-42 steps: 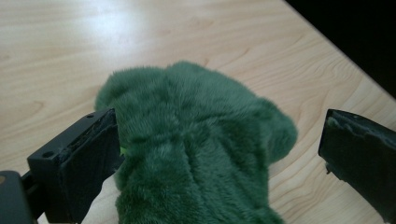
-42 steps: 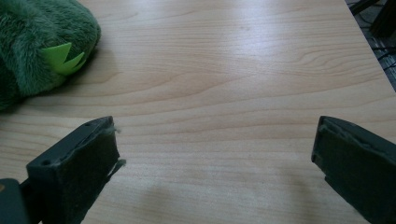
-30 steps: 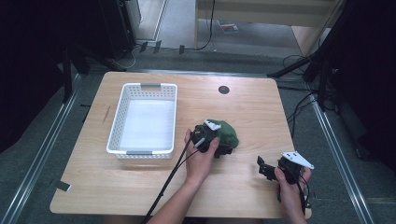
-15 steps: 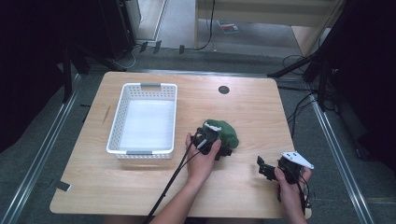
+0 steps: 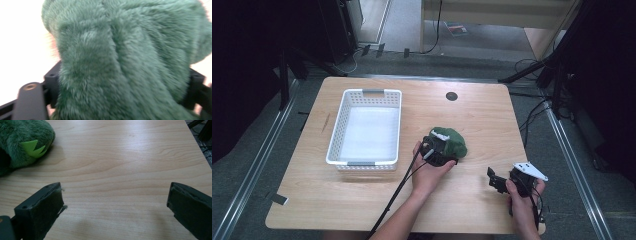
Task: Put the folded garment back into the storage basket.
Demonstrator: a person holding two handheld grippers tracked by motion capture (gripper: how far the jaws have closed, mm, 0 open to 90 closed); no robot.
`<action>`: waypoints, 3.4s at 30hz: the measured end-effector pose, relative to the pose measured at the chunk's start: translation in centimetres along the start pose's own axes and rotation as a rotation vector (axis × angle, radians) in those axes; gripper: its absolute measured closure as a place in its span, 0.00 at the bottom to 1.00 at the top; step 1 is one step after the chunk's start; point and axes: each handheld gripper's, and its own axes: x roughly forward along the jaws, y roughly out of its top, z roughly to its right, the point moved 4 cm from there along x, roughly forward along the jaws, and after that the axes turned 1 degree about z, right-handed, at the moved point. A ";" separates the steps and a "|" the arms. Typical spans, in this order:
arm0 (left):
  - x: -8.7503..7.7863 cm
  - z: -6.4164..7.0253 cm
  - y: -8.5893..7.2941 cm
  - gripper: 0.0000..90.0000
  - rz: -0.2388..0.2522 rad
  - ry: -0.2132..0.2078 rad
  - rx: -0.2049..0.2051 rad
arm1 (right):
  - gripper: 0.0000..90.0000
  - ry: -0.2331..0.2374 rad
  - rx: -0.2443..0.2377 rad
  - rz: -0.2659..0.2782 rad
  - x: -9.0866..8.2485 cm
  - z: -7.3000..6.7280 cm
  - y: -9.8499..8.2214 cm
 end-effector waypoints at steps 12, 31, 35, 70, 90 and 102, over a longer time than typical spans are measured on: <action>-2.5 0.0 1.3 0.34 0.067 -0.032 0.008 | 0.01 0.004 0.001 0.001 0.0 0.1 0.0; -7.8 -2.4 4.6 0.34 0.194 -0.050 -0.026 | 0.01 0.003 -0.001 0.002 0.0 0.1 0.0; -8.8 -3.6 5.0 0.34 0.215 -0.029 -0.046 | 0.01 0.002 -0.001 0.002 0.0 0.1 0.0; -12.3 -16.9 4.4 0.34 0.277 0.127 -0.217 | 0.01 0.002 0.002 -0.001 0.0 0.1 0.0; -10.2 -23.4 2.5 0.34 0.160 0.197 -0.291 | 0.01 -0.001 0.003 -0.001 0.0 0.1 0.0; -8.2 -24.3 1.9 0.31 -0.007 0.187 -0.312 | 0.01 -0.001 0.002 -0.001 0.0 0.1 0.0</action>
